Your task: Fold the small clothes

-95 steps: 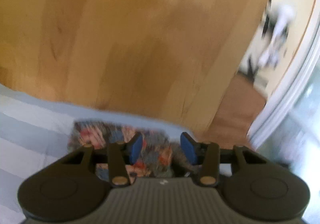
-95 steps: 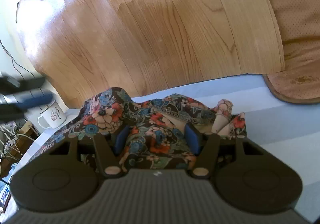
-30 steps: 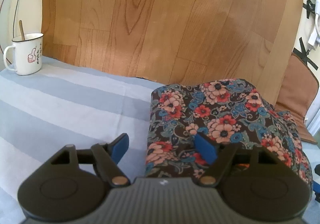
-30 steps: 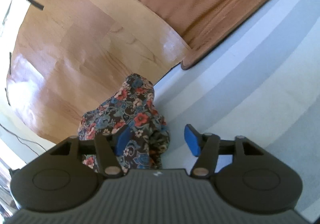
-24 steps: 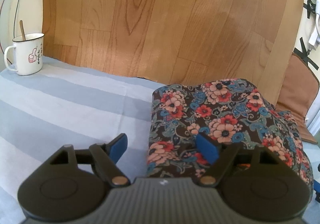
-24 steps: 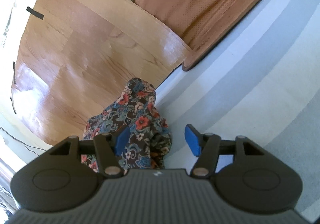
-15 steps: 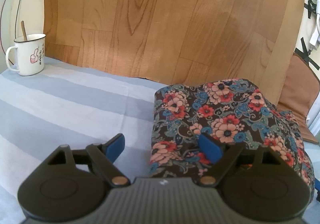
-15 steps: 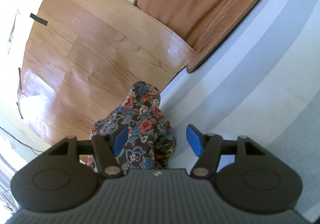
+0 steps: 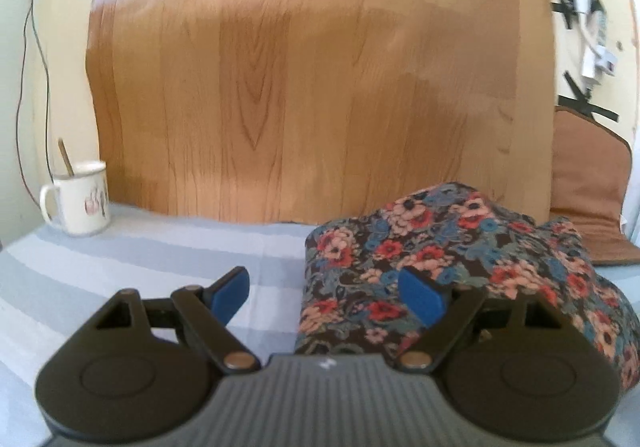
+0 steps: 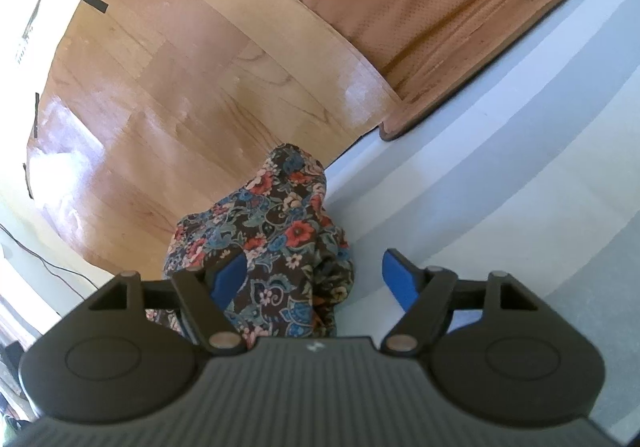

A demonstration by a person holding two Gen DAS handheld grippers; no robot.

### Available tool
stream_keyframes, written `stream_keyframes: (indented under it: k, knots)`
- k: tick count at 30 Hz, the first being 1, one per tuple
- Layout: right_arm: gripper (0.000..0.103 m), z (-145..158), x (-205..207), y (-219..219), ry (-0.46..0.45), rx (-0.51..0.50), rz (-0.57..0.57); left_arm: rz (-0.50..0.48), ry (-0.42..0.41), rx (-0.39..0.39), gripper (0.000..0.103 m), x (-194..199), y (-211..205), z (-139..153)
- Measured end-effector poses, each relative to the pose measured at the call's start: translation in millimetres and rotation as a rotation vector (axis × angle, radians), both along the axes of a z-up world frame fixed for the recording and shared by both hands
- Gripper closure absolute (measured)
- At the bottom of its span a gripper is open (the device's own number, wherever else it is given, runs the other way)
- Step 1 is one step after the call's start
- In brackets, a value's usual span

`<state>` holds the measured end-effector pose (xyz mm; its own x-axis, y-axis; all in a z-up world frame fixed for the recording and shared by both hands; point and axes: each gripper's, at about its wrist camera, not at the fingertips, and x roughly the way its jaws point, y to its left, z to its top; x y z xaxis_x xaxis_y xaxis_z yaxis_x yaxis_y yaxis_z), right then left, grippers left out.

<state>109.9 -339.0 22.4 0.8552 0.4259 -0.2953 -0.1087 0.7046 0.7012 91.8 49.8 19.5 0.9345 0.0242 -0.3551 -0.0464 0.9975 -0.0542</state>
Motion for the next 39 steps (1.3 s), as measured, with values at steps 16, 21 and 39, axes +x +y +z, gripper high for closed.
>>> stream_keyframes:
  k: [16, 21, 39]
  knots:
    - [0.015, 4.3, 18.4, -0.9, 0.043, 0.08, 0.12, -0.124, 0.214, -0.336, 0.0, 35.7, 80.8, 17.7]
    - [0.013, 8.4, 57.8, 7.2, 0.1, 0.068, 0.185, -0.209, 0.334, -0.378, 0.0, 80.5, 76.3, -2.1]
    - [0.052, 65.8, 11.7, 67.0, 0.063, -0.08, 0.459, -0.445, 0.391, -0.582, 0.04, 21.2, 49.4, 10.3]
